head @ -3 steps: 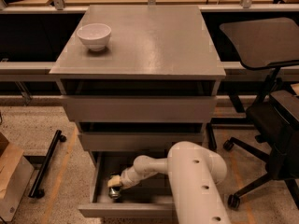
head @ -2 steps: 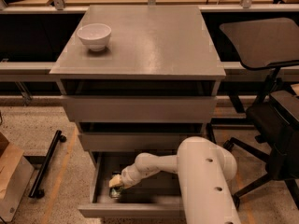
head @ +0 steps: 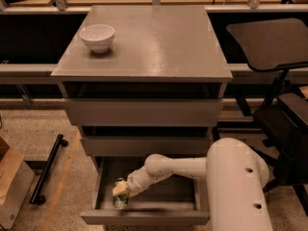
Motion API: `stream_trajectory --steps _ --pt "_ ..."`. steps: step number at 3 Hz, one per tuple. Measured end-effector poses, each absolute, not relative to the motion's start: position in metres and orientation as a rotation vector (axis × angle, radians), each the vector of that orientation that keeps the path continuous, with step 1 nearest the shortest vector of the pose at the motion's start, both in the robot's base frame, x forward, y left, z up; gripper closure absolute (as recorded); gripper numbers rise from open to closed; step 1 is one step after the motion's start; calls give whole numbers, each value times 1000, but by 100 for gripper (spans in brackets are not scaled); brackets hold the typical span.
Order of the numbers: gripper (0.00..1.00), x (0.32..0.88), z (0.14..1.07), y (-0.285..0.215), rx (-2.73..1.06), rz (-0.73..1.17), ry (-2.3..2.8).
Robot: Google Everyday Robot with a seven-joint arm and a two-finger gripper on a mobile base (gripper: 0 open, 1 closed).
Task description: Pick green can from bottom drawer and place on counter
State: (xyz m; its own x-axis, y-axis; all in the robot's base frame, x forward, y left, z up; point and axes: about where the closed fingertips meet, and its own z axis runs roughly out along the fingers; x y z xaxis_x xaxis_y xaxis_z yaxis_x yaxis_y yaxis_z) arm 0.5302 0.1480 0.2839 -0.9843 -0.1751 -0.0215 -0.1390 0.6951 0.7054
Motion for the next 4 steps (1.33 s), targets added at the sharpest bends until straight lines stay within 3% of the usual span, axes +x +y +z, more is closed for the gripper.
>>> stream_trajectory --steps 2,3,4 --pt "100 513 390 119 370 -1441 -2740" --pt "100 537 441 101 432 -1465 -2762" --pt "100 566 506 89 533 -1371 -2856"
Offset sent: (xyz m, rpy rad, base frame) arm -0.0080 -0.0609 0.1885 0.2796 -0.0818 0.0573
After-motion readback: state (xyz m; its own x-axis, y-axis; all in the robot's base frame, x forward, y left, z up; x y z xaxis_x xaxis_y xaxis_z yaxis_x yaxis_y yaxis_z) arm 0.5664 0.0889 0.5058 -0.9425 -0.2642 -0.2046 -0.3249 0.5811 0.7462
